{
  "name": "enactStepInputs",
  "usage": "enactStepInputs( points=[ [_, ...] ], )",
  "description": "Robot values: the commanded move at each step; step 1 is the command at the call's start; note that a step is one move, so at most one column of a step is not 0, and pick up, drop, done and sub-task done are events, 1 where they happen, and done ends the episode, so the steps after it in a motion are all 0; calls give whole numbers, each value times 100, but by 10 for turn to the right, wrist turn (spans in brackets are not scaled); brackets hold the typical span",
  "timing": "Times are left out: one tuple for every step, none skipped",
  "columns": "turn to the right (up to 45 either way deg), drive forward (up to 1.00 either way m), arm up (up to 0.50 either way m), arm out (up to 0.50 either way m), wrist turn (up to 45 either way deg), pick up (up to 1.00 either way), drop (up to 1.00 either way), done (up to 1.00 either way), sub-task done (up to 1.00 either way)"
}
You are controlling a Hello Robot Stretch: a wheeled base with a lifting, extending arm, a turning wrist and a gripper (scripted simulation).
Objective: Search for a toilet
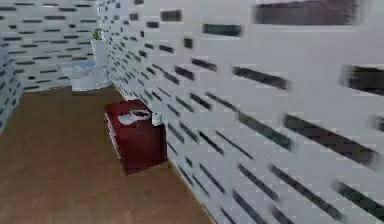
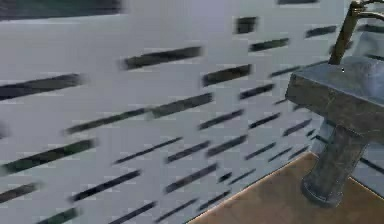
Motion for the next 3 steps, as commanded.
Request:
enactStepInputs(
  points=[
    [-390, 0, 0, 0, 0, 0, 0, 0, 0],
    [0, 100, 0, 0, 0, 0, 0, 0, 0],
    [-30, 0, 0, 0, 0, 0, 0, 0, 0]
  ],
)
